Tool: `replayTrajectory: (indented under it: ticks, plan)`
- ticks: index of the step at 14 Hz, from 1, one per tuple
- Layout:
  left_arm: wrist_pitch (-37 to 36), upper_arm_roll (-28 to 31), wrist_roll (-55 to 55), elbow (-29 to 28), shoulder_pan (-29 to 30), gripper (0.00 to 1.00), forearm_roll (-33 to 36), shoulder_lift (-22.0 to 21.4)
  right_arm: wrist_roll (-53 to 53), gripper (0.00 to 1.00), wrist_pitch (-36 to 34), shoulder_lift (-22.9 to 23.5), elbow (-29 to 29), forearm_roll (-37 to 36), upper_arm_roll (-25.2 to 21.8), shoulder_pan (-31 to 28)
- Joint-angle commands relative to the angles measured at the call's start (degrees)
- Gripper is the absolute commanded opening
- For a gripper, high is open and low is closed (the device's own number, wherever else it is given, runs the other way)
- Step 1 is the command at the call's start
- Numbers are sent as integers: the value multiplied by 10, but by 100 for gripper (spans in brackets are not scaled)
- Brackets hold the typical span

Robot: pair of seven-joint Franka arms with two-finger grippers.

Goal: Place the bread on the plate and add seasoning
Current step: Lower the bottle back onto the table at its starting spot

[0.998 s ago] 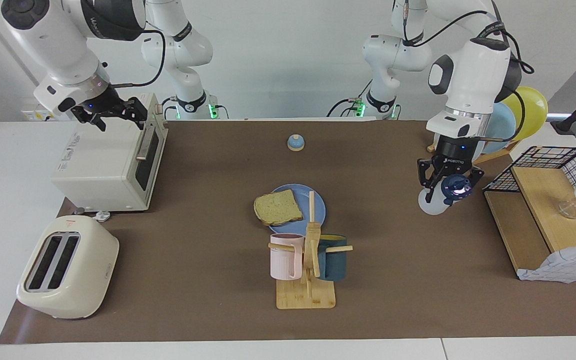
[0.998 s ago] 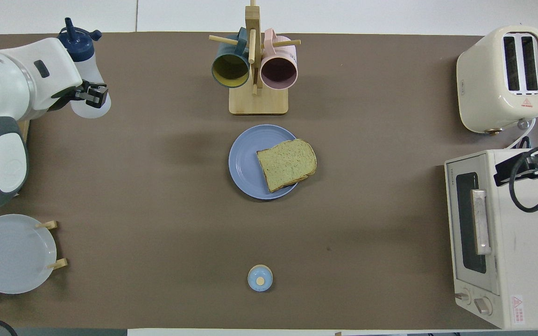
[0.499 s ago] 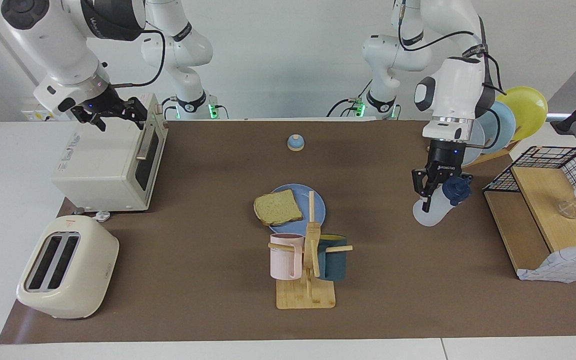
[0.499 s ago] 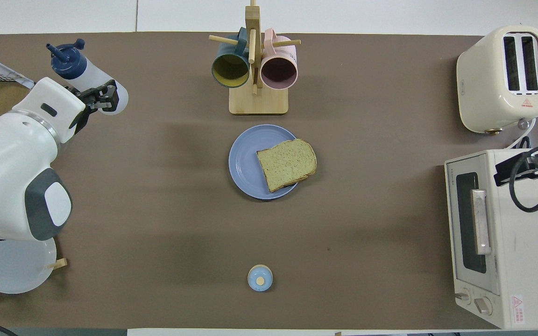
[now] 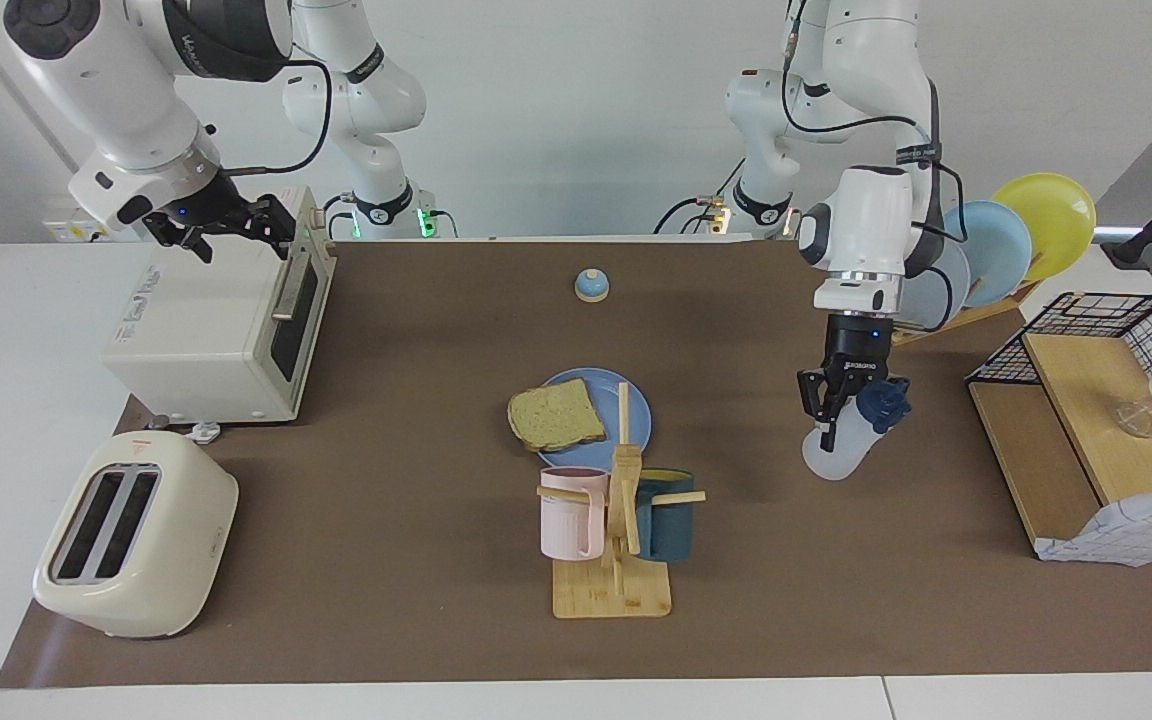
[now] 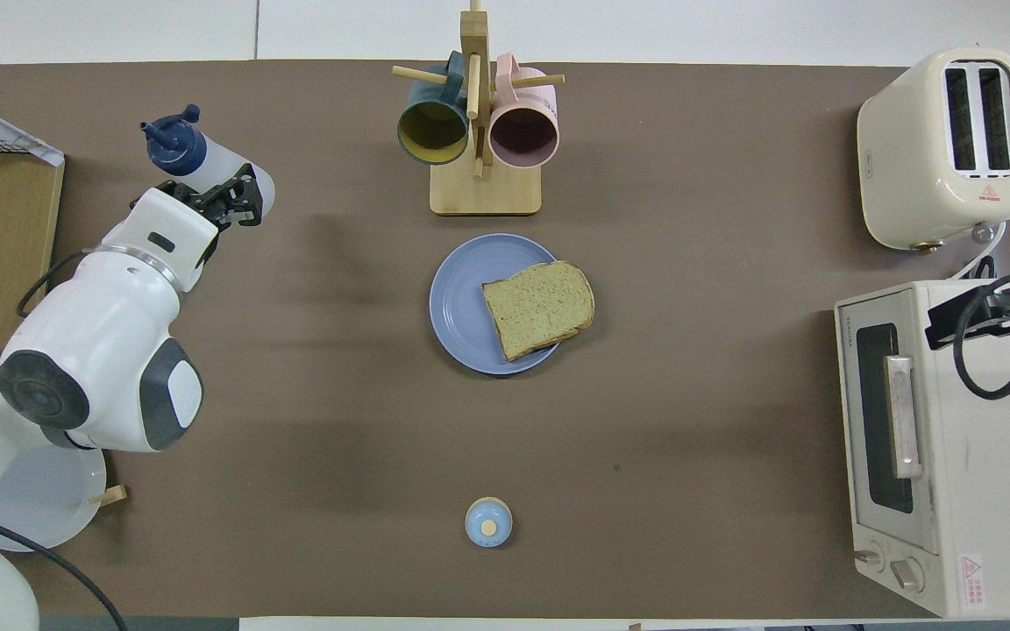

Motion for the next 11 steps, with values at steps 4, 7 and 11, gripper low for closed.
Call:
replayTrajectory:
  ticks: [4,7,11]
  plan:
    - [121,3,-1,-25,-7,0,-8,63,-8,100,73,-4,-5,2,3,1]
    - [131,4,-1,-24,-16,0,-8,86,-9,100,67,-6,-7,2,4,0]
    - [131,4,2,-22,-17,0,-7,115,-9,100,66,-6,-7,2,4,0]
